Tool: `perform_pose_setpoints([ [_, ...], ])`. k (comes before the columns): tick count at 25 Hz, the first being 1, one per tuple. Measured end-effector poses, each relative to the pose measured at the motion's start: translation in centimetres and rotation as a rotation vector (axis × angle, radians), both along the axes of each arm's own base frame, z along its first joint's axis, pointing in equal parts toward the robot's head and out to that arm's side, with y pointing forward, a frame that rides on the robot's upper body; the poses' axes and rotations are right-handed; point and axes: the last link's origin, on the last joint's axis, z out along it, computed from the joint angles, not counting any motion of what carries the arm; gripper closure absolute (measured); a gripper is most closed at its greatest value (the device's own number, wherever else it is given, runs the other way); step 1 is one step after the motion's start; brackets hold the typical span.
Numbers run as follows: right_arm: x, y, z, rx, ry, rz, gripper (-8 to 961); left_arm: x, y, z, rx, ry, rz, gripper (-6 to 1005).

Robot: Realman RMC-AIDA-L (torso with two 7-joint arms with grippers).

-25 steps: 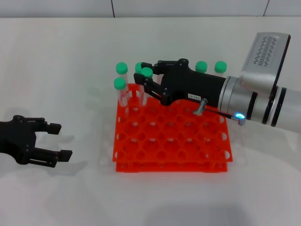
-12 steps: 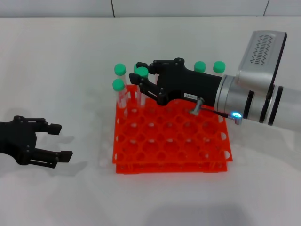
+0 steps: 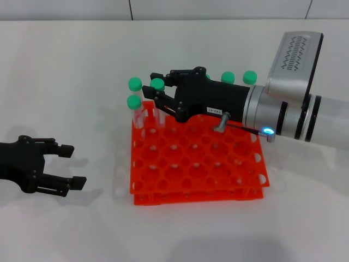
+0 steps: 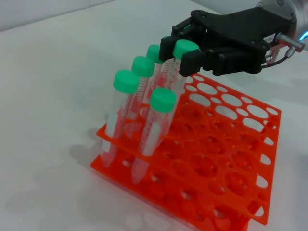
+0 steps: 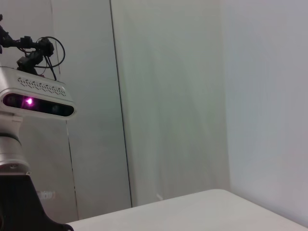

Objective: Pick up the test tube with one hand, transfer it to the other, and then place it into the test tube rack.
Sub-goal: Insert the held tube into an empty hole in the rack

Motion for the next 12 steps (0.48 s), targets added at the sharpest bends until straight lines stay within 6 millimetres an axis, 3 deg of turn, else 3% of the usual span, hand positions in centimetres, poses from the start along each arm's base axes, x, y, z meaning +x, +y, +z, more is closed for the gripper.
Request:
perform_pose_setpoints([
  [12, 0.56, 0.06, -0.04, 0.007, -0.013, -0.016, 688, -0.01, 0.02, 0.0, 0.001, 0.0, 0.0, 111],
])
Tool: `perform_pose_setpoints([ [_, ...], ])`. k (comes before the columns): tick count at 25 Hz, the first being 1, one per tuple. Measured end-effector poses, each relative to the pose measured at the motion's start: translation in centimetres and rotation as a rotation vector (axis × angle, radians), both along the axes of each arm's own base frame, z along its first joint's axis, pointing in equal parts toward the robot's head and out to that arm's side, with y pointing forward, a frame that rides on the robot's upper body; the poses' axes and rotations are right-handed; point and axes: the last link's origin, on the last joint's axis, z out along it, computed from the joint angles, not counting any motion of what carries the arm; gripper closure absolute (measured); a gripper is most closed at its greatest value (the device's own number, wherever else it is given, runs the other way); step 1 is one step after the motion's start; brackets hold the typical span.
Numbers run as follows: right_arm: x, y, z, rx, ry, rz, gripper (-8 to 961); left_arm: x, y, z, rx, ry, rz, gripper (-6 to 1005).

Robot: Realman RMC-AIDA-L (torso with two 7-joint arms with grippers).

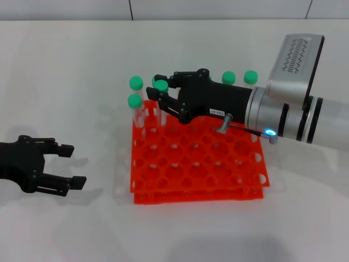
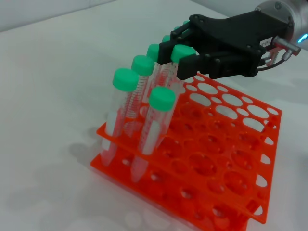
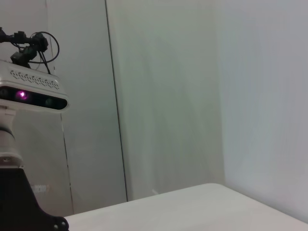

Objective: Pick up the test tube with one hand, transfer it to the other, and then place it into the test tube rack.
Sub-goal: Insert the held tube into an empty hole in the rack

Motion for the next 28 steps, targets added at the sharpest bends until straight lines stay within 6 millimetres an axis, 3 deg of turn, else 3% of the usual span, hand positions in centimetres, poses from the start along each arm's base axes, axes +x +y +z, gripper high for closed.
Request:
perform_pose_setpoints([
  [28, 0.97, -0.24, -0.06, 0.003, -0.011, -0.026, 688, 0.03, -0.17, -0.32, -0.005, -0.008, 0.004, 111],
])
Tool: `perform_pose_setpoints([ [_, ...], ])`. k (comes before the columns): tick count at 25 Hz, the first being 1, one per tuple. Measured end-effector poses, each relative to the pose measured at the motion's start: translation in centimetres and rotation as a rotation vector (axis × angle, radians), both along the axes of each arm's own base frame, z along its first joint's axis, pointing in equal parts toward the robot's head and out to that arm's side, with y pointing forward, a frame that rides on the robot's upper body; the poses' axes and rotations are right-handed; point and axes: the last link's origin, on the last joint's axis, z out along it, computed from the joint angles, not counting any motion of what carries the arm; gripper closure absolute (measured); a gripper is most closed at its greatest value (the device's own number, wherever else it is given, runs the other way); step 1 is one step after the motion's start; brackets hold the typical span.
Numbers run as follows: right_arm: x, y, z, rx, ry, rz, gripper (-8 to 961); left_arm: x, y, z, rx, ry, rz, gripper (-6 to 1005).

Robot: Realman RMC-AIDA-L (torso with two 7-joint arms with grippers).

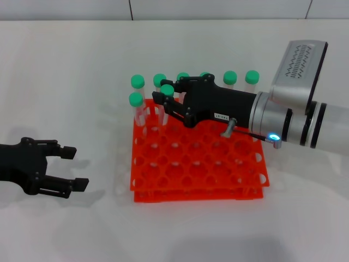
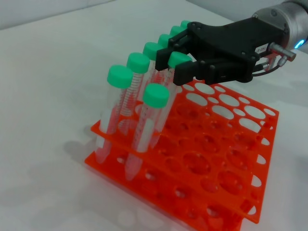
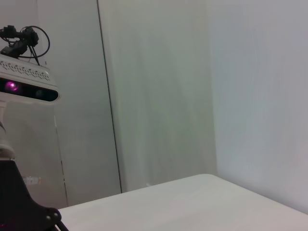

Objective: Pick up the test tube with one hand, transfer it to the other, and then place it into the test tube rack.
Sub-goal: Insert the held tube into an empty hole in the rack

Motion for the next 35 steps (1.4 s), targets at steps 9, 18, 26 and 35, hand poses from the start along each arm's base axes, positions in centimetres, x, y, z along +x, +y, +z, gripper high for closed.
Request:
perform_pose_setpoints([
  [9, -0.16, -0.16, -0.18, -0.009, -0.002, 0.007, 687, -0.04, -0.1, -0.05, -0.002, -0.002, 0.002, 111],
  [18, -0.32, -0.17, -0.21, -0.013, 0.0, 0.01, 687, -0.14, -0.22, -0.07, -0.002, -0.002, 0.005, 111],
  [26, -0.4, -0.21, -0.28, -0.016, -0.002, 0.014, 688, -0.14, -0.22, -0.07, -0.003, -0.002, 0.004, 111],
  [35, -0.51, -0.33, -0.38, -0.022, -0.003, 0.021, 688, -0.12, -0.24, -0.08, -0.004, -0.002, 0.003, 111],
])
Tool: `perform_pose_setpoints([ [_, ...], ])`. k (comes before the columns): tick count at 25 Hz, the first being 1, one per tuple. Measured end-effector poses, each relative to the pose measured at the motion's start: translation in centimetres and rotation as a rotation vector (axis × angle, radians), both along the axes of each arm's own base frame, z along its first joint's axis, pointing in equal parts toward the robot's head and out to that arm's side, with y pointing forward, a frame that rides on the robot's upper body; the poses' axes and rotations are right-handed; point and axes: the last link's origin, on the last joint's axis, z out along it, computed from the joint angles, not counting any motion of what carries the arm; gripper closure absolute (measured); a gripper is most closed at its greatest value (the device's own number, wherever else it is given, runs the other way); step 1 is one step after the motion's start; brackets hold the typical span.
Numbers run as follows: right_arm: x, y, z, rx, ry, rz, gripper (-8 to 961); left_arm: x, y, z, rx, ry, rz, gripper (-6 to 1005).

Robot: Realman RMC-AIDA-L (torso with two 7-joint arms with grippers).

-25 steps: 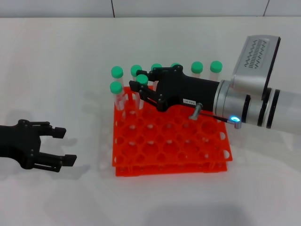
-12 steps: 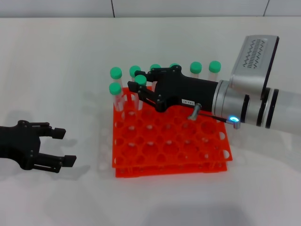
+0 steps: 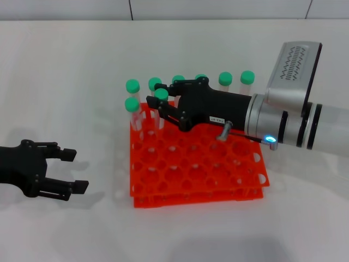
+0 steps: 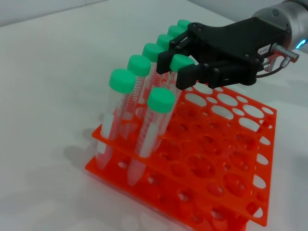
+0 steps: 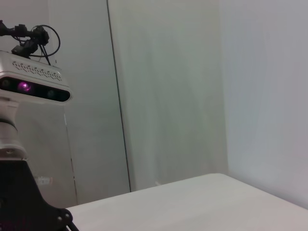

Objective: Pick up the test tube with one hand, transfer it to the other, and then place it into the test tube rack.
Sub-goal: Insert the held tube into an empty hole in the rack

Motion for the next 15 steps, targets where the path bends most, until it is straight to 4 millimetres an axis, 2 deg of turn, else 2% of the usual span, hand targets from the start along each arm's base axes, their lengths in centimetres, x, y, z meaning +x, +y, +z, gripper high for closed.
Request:
perform_pose_setpoints([
  [15, -0.44, -0.04, -0.04, -0.002, 0.002, 0.017, 672, 0.0, -0.01, 0.01, 0.0, 0.0, -0.003, 111],
])
